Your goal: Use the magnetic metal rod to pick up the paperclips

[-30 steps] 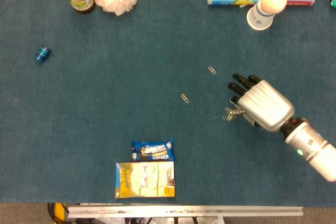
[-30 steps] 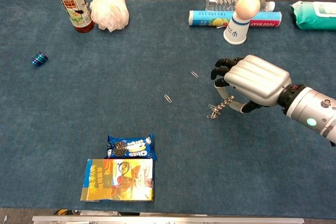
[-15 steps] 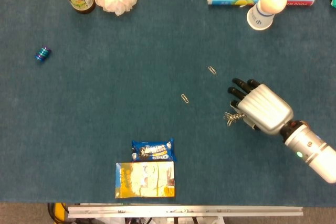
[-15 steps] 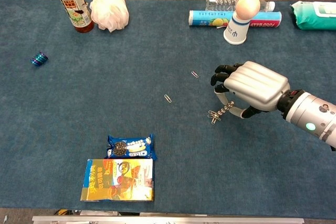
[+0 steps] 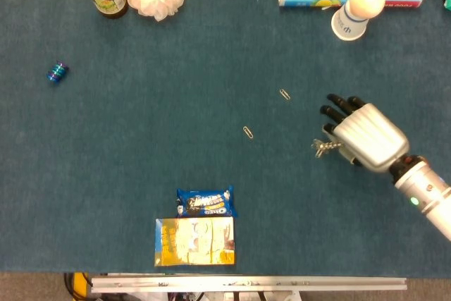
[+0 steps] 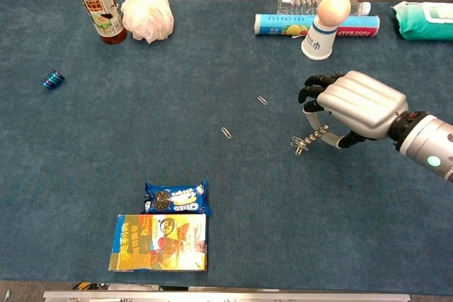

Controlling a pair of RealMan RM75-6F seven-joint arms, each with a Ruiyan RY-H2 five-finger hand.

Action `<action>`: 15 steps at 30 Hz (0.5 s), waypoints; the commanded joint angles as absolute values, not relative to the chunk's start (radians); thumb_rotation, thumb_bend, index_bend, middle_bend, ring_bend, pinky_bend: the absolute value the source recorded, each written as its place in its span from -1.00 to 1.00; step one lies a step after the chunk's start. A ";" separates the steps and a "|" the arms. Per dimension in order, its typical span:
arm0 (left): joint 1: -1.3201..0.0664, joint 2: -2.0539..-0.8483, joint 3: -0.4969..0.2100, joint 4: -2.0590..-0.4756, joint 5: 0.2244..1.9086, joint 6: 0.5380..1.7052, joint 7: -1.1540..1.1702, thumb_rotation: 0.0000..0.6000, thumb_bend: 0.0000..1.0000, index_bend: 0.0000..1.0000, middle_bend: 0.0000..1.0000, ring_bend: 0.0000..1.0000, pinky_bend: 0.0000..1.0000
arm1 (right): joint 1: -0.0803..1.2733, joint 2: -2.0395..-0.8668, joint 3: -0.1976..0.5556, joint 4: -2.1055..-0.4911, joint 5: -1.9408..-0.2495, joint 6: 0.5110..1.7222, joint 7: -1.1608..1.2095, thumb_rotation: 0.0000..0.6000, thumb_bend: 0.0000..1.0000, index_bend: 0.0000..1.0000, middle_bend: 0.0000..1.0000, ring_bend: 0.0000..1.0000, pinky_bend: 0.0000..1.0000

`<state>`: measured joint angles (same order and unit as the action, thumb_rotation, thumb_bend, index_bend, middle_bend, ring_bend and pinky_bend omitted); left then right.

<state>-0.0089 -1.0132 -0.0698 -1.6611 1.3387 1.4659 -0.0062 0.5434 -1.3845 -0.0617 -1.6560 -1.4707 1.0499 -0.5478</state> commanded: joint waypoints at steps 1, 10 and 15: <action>-0.010 -1.014 -0.070 -1.661 1.337 1.464 -0.004 1.00 -0.76 -0.21 -0.06 -0.23 0.15 | 0.533 -1.374 -0.058 -1.647 -1.464 1.060 -0.539 1.00 -0.40 0.15 -0.43 -0.73 -0.39; -0.013 -1.018 -0.069 -1.663 1.334 1.459 0.012 1.00 -0.76 -0.21 -0.06 -0.23 0.15 | 0.503 -1.362 -0.055 -1.594 -1.435 1.070 -0.504 1.00 -0.40 0.15 -0.43 -0.73 -0.39; -0.015 -1.019 -0.069 -1.665 1.334 1.457 0.016 1.00 -0.76 -0.21 -0.06 -0.23 0.15 | 0.488 -1.367 -0.057 -1.565 -1.422 1.069 -0.496 1.00 -0.41 0.15 -0.43 -0.73 -0.39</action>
